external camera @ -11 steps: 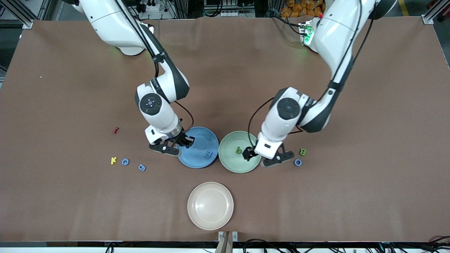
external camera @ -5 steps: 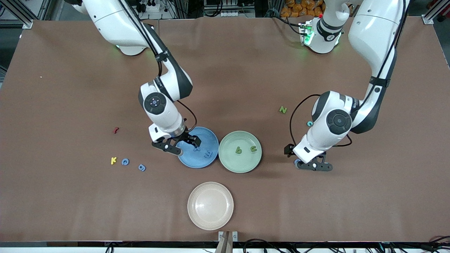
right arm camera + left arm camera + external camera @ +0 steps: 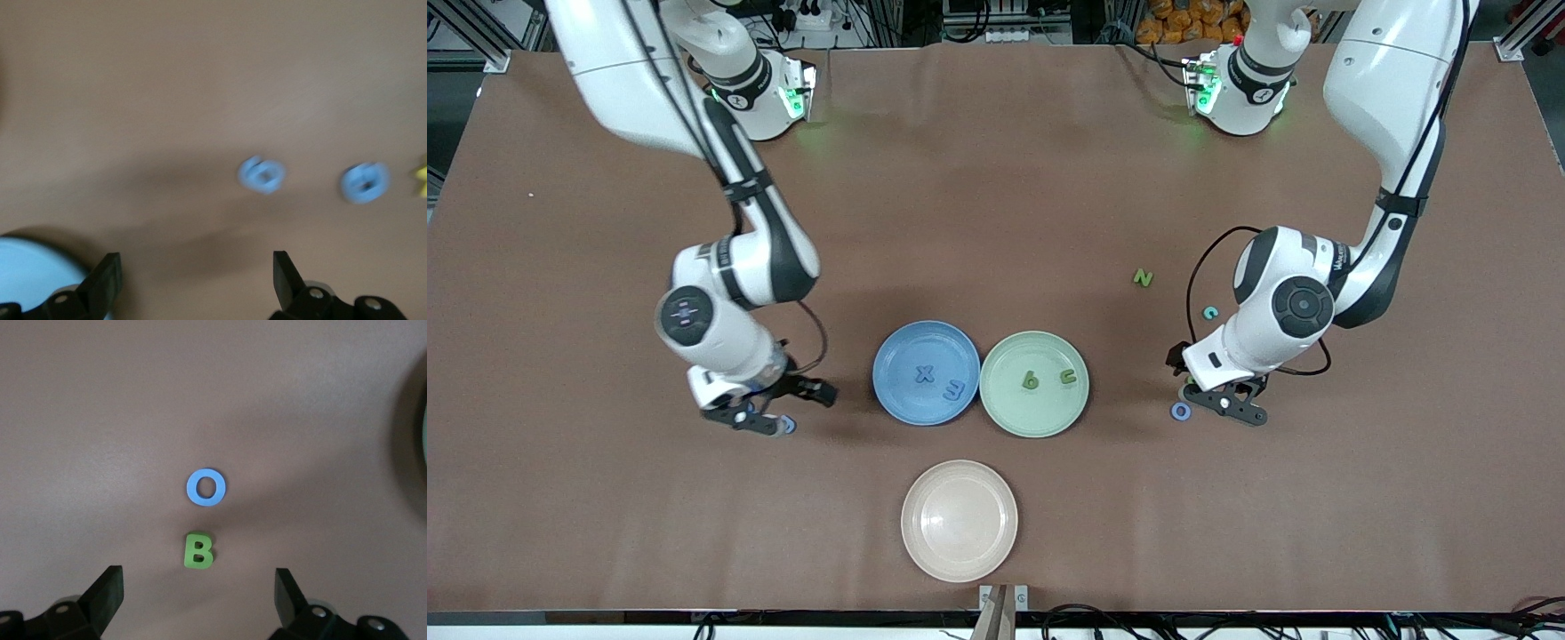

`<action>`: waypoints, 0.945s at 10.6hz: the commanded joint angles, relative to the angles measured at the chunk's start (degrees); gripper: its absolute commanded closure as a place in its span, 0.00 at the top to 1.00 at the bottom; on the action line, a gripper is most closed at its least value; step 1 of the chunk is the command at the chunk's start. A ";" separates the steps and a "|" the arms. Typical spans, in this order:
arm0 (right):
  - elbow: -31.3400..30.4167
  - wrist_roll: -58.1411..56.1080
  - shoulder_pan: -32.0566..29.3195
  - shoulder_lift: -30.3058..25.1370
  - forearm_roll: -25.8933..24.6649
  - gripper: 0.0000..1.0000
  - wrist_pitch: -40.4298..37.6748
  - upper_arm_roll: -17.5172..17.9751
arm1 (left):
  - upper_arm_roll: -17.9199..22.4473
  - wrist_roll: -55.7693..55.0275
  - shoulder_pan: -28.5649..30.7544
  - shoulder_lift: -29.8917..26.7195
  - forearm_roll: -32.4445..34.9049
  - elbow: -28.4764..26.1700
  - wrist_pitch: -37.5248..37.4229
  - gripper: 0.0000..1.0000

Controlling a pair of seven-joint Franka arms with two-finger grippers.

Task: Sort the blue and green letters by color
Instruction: 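Release the X onto the blue plate while the left gripper returns to letters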

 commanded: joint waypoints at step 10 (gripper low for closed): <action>-0.33 -18.10 -11.37 5.30 -5.85 1.00 2.32 0.58 | -0.17 5.56 2.00 1.50 1.26 -5.98 9.96 0.83</action>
